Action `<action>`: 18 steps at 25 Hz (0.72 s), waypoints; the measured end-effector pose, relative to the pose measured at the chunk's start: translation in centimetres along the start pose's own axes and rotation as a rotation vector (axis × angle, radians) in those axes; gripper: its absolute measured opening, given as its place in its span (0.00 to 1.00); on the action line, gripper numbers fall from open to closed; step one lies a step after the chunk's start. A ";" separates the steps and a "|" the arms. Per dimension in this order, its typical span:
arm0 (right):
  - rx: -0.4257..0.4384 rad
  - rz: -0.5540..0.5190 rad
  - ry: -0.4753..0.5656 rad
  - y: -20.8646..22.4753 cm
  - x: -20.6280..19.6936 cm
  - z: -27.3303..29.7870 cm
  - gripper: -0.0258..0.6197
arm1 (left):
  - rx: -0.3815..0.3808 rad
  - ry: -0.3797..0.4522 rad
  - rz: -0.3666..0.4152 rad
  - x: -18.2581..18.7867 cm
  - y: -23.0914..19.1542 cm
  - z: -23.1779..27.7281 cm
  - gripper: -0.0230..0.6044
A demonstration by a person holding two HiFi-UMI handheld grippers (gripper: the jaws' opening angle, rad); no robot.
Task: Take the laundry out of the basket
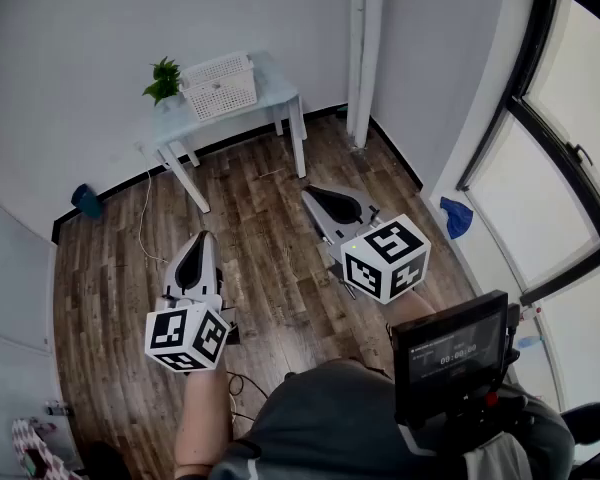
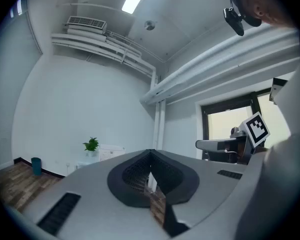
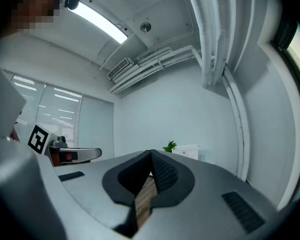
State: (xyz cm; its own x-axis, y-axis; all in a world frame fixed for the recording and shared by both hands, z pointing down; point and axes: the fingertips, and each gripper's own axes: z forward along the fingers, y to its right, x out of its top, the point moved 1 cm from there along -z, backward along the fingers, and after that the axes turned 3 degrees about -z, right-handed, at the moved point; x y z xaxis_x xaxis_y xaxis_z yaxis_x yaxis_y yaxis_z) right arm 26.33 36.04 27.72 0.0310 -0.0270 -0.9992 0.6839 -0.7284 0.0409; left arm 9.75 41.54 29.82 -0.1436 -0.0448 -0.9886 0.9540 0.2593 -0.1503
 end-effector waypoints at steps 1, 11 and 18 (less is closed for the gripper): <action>-0.001 0.000 -0.001 0.1 0.0 -0.1 0.07 | 0.000 0.001 0.019 0.1 0.1 -0.1 0.05; -0.008 0.008 0.005 -0.4 -0.1 0.0 0.07 | -0.027 -0.013 0.005 -0.1 -0.2 -0.5 0.05; -0.011 0.008 -0.001 -1.7 -0.5 1.3 0.07 | -0.040 -0.026 0.005 -0.6 -1.7 -0.8 0.05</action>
State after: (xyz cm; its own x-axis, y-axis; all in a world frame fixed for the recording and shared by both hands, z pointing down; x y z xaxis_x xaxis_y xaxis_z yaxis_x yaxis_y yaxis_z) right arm 24.21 36.43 28.16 0.0360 -0.0336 -0.9988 0.6920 -0.7203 0.0491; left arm 7.97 41.91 30.68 -0.1319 -0.0684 -0.9889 0.9432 0.2981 -0.1464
